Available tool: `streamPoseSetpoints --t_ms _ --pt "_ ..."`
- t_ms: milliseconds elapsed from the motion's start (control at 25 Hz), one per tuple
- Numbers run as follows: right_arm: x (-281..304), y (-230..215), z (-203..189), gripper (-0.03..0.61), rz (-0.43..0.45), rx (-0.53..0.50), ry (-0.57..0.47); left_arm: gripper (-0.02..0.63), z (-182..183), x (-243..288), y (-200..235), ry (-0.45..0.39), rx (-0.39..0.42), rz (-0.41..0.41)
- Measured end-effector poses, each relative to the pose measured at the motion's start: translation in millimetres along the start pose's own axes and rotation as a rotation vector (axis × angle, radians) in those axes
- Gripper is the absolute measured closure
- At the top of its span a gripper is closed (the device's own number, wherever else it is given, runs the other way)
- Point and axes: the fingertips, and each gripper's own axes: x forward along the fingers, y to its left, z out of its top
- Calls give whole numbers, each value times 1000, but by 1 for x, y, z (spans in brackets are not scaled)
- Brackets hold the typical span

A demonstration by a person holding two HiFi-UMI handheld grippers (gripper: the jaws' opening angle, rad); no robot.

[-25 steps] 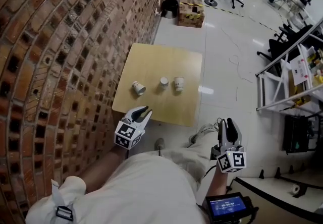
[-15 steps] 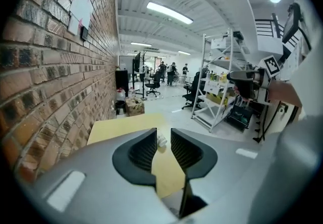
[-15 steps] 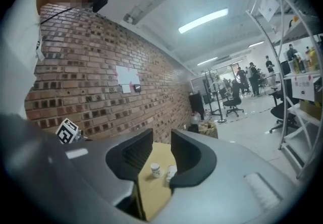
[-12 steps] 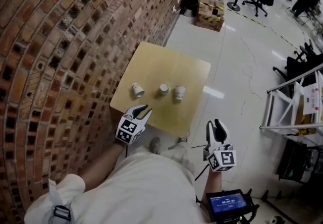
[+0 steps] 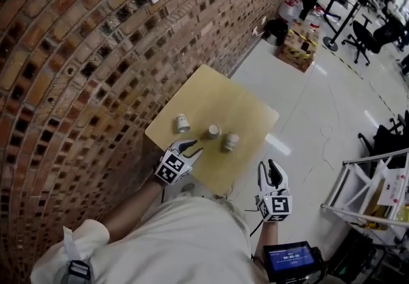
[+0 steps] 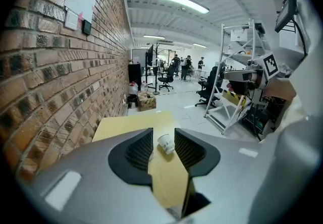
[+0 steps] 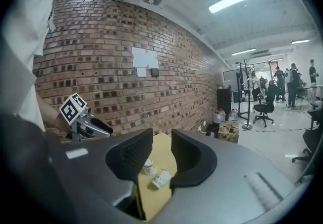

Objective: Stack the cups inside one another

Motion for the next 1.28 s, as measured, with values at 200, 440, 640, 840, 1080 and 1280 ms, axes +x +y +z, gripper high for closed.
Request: streamPoseSetpoints --t_ms 200,440,640,840,1080,1280 --pt "24 -11 4 468 93 -82 25 445 -6 7 7 38 -19 62" --pt "42 -24 -14 468 165 -84 61 416 -14 24 10 79 -7 104" --pt "53 -27 -18 468 232 -100 71 410 -19 40 8 122 -9 118" --pt "64 -29 -25 468 226 -102 88 410 -25 59 10 157 31 85" --pt "80 -25 -21 466 184 -120 112 386 -29 93 23 227 189 -1" --pt "92 -18 -21 452 141 -123 130 365 -46 129 38 314 265 -107"
